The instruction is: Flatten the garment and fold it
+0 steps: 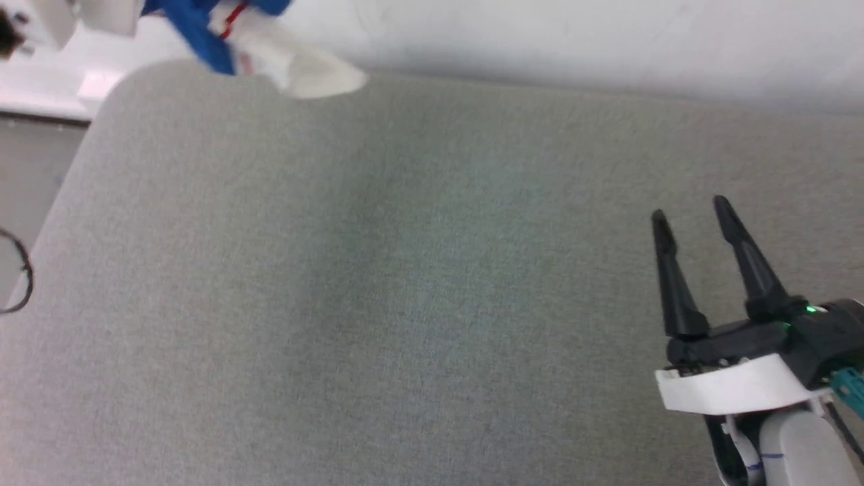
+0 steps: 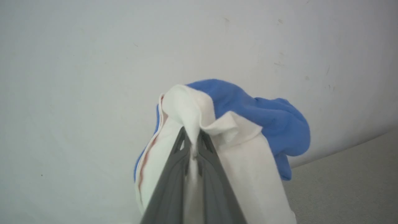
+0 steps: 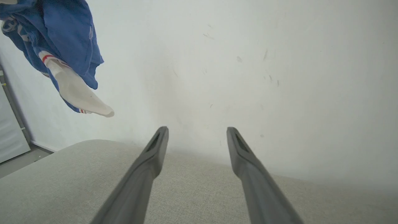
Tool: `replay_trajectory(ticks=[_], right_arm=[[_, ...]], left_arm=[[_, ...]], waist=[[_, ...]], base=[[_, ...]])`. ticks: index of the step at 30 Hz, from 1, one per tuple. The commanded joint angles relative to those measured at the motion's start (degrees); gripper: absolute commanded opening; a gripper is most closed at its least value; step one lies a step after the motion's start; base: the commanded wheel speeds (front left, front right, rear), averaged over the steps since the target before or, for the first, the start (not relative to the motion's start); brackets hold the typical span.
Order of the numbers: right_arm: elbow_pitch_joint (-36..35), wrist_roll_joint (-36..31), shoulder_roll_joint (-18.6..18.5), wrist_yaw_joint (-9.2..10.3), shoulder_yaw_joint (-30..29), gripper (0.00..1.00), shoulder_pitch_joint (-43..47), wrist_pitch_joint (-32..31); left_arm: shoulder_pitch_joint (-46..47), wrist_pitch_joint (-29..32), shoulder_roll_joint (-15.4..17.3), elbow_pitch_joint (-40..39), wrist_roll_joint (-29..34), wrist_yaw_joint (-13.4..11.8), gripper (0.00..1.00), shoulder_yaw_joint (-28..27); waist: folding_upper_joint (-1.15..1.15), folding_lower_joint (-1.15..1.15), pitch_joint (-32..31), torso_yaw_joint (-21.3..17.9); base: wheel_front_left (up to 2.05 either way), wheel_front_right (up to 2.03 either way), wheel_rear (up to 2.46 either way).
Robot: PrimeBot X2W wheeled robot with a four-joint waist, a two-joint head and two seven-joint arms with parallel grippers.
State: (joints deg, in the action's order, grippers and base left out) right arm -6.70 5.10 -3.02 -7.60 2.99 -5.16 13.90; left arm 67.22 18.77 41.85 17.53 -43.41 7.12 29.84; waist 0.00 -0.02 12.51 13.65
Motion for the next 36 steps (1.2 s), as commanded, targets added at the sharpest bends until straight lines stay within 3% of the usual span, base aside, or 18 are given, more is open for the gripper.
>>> replay_trajectory(ticks=[1,11,22,29,36], right_arm=[[-0.1,0.6,0.1,0.11,-0.9,1.0,0.7,0.5],[-1.5,1.3,0.1,0.11,-7.7,1.0,2.9,1.0],[-7.4,2.2,0.1,0.11,-12.7,1.0,0.9,1.1],[-9.4,3.5,0.1,0.11,-12.9,1.0,0.4,1.1],[-8.7,4.1,0.1,0.11,-11.7,1.0,0.4,1.1]], left_arm=[[1.3,0.6,-1.3,-1.2,-0.4,0.4,0.0,0.7],[1.6,4.6,-12.9,-7.8,-5.5,-1.2,0.0,4.9],[-4.2,3.2,-23.0,-13.1,-6.7,-4.5,0.0,10.5],[-11.8,-1.6,-24.8,-12.4,1.2,-6.9,0.0,18.2],[-23.9,-6.8,-28.0,-0.3,6.4,-10.0,0.0,27.1]], waist=[[0.0,0.02,-6.0,-3.0],[0.0,0.02,-10.3,-7.8],[0.0,0.02,-7.5,-14.3],[0.0,0.02,-5.3,-18.0],[0.0,0.02,-3.1,-21.3]], base=[[0.0,0.0,0.0],[0.0,0.0,0.0],[0.0,0.0,0.0],[0.0,0.0,0.0],[0.0,0.0,0.0]])
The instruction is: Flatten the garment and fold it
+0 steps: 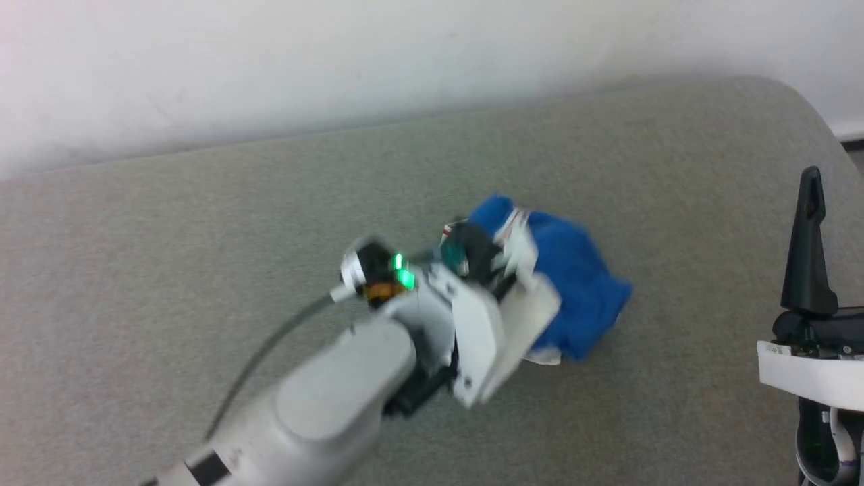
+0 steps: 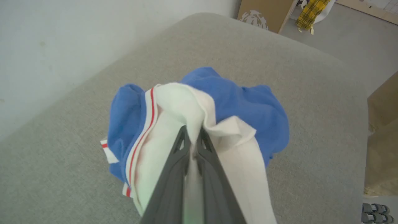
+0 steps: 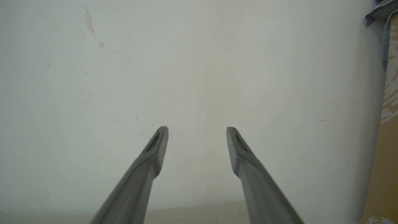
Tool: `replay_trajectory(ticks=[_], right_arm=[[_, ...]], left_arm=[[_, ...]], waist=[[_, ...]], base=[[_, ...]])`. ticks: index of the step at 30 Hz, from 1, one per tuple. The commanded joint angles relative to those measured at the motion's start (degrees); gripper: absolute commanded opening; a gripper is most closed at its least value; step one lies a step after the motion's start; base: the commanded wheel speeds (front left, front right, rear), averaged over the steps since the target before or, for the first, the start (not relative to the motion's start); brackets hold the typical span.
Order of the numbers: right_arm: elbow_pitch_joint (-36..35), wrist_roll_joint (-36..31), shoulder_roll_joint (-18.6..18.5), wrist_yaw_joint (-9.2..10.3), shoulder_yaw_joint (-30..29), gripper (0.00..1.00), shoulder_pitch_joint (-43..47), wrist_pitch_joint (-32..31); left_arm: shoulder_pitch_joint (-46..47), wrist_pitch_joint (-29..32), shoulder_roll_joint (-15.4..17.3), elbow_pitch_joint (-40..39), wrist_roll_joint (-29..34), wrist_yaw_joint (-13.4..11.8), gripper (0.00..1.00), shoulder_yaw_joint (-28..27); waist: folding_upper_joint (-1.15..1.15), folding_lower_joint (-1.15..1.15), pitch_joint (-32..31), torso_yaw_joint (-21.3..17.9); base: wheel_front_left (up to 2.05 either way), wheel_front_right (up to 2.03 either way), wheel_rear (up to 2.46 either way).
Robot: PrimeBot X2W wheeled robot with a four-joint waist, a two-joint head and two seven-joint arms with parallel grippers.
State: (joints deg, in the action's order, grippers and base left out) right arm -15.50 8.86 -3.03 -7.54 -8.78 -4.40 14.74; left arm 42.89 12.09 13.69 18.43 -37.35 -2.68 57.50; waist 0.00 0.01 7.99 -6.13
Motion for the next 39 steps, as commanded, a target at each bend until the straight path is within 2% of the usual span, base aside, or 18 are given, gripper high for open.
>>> replay_trajectory(ticks=[1,6,7,8,12,14,16,22,27,29,31,35,39], right_arm=[[0.3,0.4,0.1,0.05,0.2,1.0,-0.4,0.3],[0.7,0.2,0.1,0.05,0.1,1.0,-0.6,0.3],[0.8,0.2,0.1,0.05,-0.1,1.0,-0.6,0.3],[1.0,0.1,0.1,0.05,-0.1,1.0,-0.5,0.3],[1.5,-0.1,0.1,0.05,0.2,1.0,-0.1,0.3],[1.8,-0.1,0.1,0.05,0.4,1.0,0.3,0.3],[2.0,-0.1,0.1,0.05,0.5,1.0,0.7,0.3],[3.0,0.5,0.1,0.05,0.9,1.0,2.6,0.3],[4.2,0.9,0.1,0.05,1.2,1.0,4.2,0.3],[4.6,1.1,0.1,0.05,1.4,1.0,4.7,0.3],[5.0,1.3,0.1,0.05,1.5,1.0,5.2,0.3],[6.4,1.5,0.1,0.05,1.8,1.0,6.5,0.3],[8.4,1.7,0.1,0.05,1.9,1.0,6.7,0.3]], left_arm=[[-0.8,-0.3,-0.5,1.0,0.6,-0.3,0.0,0.5],[-3.0,-2.4,-3.8,8.3,-0.6,0.3,0.0,1.4],[-2.8,-3.6,-4.5,8.8,-1.0,0.2,0.4,0.7],[-2.3,-4.9,-5.1,9.1,-1.2,0.2,1.0,0.1],[-0.9,-9.7,-5.7,7.4,-2.4,0.1,1.0,-3.2],[-1.1,-11.7,-4.9,4.7,-3.7,0.0,1.0,-5.3],[-2.0,-14.1,-3.0,0.9,-4.2,-1.5,1.0,-7.9],[-10.0,-24.6,7.3,-11.0,-0.9,-10.9,1.0,-16.4],[-22.7,-27.0,13.8,-19.9,2.5,-18.0,1.0,-25.4],[-28.5,-27.0,13.8,-25.0,5.2,-20.0,1.0,-30.4],[-34.6,-27.1,13.2,-29.2,8.4,-20.4,1.0,-34.2],[-43.7,-27.1,10.0,-33.9,13.8,-19.1,1.0,-38.7],[-47.5,-27.1,5.7,-34.7,16.5,-16.2,1.0,-41.6]], waist=[[0.0,-0.01,1.7,-1.7],[0.0,-0.01,2.2,-1.4],[0.0,-0.01,2.1,-0.9],[0.0,-0.01,1.9,-0.3],[0.0,-0.01,0.2,1.8],[0.0,-0.01,-0.8,2.9],[0.0,-0.01,-1.7,3.9],[0.0,-0.01,-3.1,5.9],[0.0,-0.01,-2.7,6.7],[0.0,-0.01,-2.4,6.7],[0.0,-0.01,-2.1,6.8],[0.0,-0.01,-1.6,7.6],[0.0,-0.01,-1.5,8.6]], base=[[0.0,0.0,0.0],[0.0,0.0,0.0],[0.0,0.0,0.0],[0.0,0.0,0.0],[0.0,0.0,0.0],[0.0,0.0,0.0],[0.0,0.0,0.0],[0.0,0.0,0.0],[0.0,0.0,0.0],[0.0,0.0,0.0],[0.0,0.0,0.0],[0.0,0.0,0.0],[0.0,0.0,0.0]])
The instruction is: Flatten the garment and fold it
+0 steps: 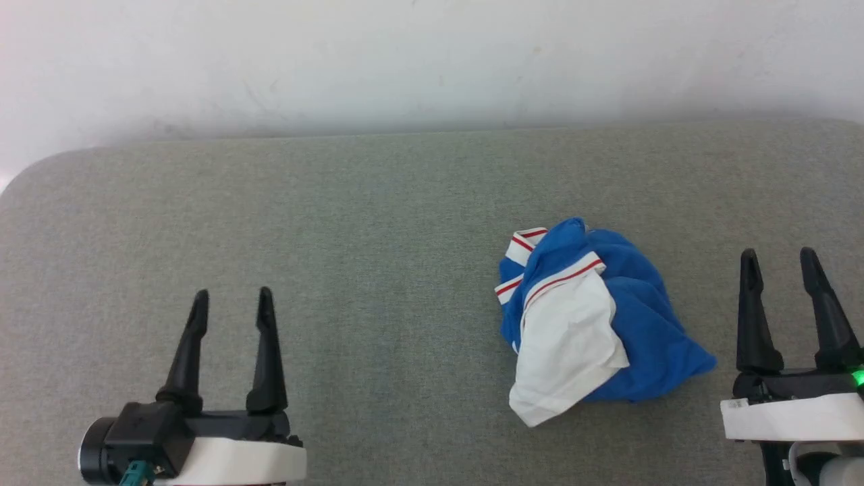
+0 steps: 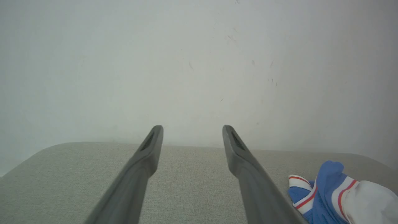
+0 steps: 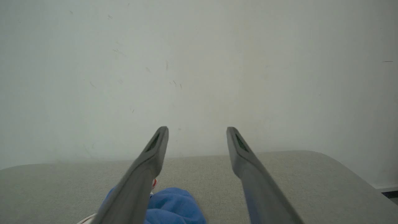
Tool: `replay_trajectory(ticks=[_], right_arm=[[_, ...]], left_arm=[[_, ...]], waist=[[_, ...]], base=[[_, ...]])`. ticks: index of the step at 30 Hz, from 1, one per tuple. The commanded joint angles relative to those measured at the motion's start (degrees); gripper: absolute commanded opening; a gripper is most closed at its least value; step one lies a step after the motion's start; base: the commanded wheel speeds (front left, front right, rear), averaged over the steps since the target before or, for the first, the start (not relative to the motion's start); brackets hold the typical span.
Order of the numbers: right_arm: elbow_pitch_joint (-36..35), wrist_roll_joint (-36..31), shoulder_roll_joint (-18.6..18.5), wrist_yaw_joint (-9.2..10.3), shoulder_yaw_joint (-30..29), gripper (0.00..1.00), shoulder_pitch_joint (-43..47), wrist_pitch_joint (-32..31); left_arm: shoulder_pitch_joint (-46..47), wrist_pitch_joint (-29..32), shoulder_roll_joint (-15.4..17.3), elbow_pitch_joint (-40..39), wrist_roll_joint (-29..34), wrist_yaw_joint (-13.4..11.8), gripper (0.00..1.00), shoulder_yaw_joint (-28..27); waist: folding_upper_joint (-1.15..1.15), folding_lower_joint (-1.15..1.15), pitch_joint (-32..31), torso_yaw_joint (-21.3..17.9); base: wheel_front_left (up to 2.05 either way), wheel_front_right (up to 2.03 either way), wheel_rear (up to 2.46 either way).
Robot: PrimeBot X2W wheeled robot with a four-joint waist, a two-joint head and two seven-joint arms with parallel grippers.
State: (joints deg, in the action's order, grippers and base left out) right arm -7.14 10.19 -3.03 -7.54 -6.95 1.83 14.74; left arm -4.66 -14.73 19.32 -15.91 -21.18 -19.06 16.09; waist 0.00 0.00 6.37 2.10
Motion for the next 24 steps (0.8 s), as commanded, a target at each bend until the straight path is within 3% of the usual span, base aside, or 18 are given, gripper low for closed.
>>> replay_trajectory(ticks=[1,6,14,17,24], right_arm=[[0.6,0.6,0.1,0.05,0.2,1.0,0.2,0.1],[0.7,0.8,-0.1,0.05,4.0,1.0,-6.0,-8.5],[3.5,4.5,-7.0,0.05,6.4,1.0,-17.9,-36.7],[6.1,5.3,-7.2,0.05,4.8,1.0,-19.5,-45.4],[11.5,4.1,-8.8,0.05,1.7,1.0,-18.4,-53.2]], left_arm=[[-0.2,-0.3,-0.9,-0.3,0.9,1.1,1.0,-0.7],[0.7,-0.3,-4.5,0.1,4.0,5.3,1.0,-2.9],[1.9,-0.3,-9.3,1.7,6.8,10.3,1.0,-5.2],[2.0,-0.3,-10.8,2.5,7.6,11.9,1.0,-6.0],[2.9,-0.3,-12.7,4.0,10.2,15.2,1.0,-7.3]], waist=[[0.0,0.0,0.2,0.7],[0.0,0.0,1.7,1.4],[0.0,0.0,4.8,2.7],[0.0,0.0,5.9,3.5],[0.0,0.0,7.9,6.5]], base=[[0.0,0.0,0.0],[0.0,0.0,0.0],[0.0,0.0,0.0],[0.0,0.0,0.0],[0.0,0.0,0.0]])
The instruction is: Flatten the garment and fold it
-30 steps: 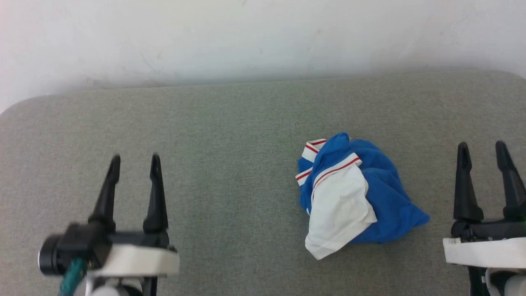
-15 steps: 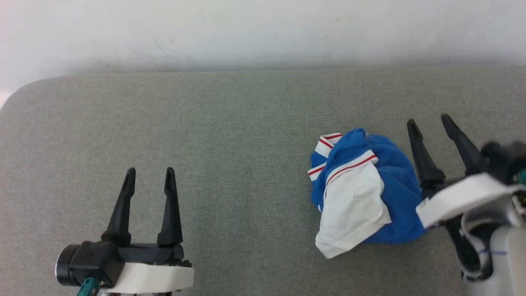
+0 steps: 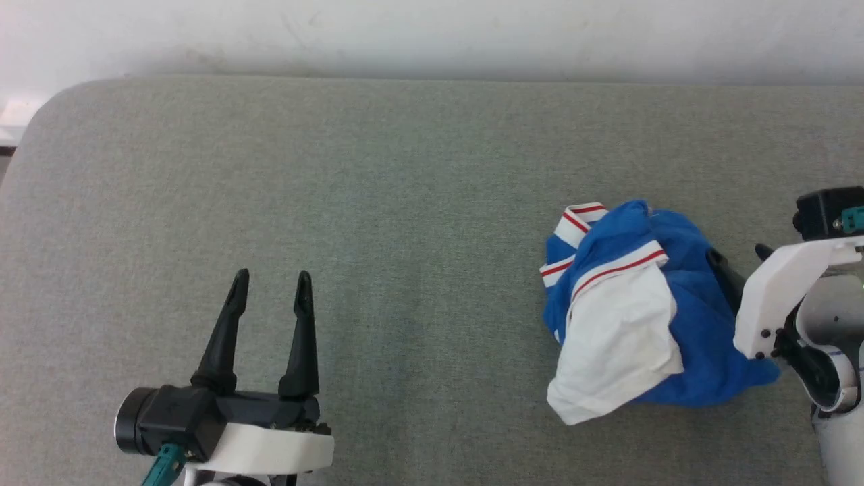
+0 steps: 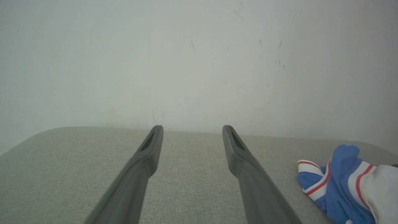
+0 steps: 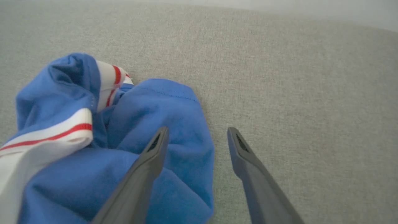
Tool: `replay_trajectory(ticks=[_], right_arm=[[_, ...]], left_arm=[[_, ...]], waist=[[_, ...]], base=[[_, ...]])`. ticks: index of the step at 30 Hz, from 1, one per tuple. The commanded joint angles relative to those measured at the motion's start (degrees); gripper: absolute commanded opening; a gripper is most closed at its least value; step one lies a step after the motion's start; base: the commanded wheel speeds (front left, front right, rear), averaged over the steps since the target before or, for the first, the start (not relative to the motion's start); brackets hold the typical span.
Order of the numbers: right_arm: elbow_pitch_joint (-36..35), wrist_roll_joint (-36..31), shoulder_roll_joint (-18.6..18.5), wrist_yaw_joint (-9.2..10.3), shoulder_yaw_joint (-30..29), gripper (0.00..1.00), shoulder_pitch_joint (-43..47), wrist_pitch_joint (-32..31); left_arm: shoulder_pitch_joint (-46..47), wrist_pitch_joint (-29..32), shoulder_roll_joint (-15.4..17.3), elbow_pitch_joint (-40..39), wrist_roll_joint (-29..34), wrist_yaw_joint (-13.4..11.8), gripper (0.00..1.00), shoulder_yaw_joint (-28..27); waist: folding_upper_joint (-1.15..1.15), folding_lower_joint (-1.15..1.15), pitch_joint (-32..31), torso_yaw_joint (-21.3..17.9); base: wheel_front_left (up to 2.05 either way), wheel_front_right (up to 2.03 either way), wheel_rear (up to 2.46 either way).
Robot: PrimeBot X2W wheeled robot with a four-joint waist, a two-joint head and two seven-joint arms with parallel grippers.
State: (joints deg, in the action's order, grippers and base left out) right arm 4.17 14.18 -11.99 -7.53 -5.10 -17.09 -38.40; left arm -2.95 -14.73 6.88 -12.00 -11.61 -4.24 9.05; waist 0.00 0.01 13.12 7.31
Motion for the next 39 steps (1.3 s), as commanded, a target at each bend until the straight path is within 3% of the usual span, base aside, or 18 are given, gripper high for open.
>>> replay_trajectory(ticks=[1,11,12,13,18,24,31,35,39], right_arm=[[1.1,-0.2,-0.1,0.04,-0.1,1.0,0.8,-0.1],[11.6,0.6,0.4,0.04,1.2,1.0,1.5,-0.2],[12.5,0.8,0.5,0.04,0.9,0.24,1.3,-0.6],[12.9,0.8,0.6,0.04,0.9,0.0,1.0,-0.5],[11.2,1.3,0.3,0.04,1.8,0.0,-1.5,3.4],[4.3,3.8,0.7,0.04,1.9,0.0,-9.6,8.0],[-4.1,3.9,-2.7,0.04,2.5,0.0,-16.2,6.3],[-6.6,3.6,-2.7,0.04,-1.9,0.0,-13.5,4.7],[-7.7,0.6,-1.6,0.04,-10.4,0.0,-4.2,5.1]], left_arm=[[1.3,-0.3,-0.3,0.2,1.0,0.8,1.0,-0.4],[3.0,-0.3,-1.6,1.4,2.8,3.4,1.0,-1.1],[3.2,-0.3,-1.7,1.5,2.9,3.5,1.0,-1.2],[3.3,-0.3,-1.8,1.6,3.1,3.6,1.0,-1.4],[3.1,-0.3,-2.4,2.1,3.5,3.6,1.0,-2.2],[2.2,-0.3,-2.9,2.9,3.6,3.8,1.0,-3.2],[0.5,-0.3,-3.4,3.0,3.5,3.8,1.0,-3.7],[-0.3,-0.3,-3.6,2.8,3.5,3.8,1.0,-3.9],[-0.3,-0.3,-3.7,3.1,3.8,4.3,1.0,-3.4]], waist=[[0.0,-0.01,1.3,1.7],[0.0,-0.01,3.3,3.4],[0.0,-0.01,3.4,3.4],[0.0,-0.01,3.4,3.3],[0.0,-0.01,2.1,1.8],[0.0,-0.01,-1.9,-1.5],[0.0,-0.01,-5.0,-3.6],[0.0,-0.01,-4.9,-3.9],[0.0,-0.01,-3.9,-3.1]], base=[[0.0,0.0,0.0],[0.0,0.0,0.0],[0.0,0.0,0.0],[0.0,0.0,0.0],[0.0,0.0,0.0],[0.0,0.0,0.0],[0.0,0.0,0.0],[0.0,0.0,0.0],[0.0,0.0,0.0]])
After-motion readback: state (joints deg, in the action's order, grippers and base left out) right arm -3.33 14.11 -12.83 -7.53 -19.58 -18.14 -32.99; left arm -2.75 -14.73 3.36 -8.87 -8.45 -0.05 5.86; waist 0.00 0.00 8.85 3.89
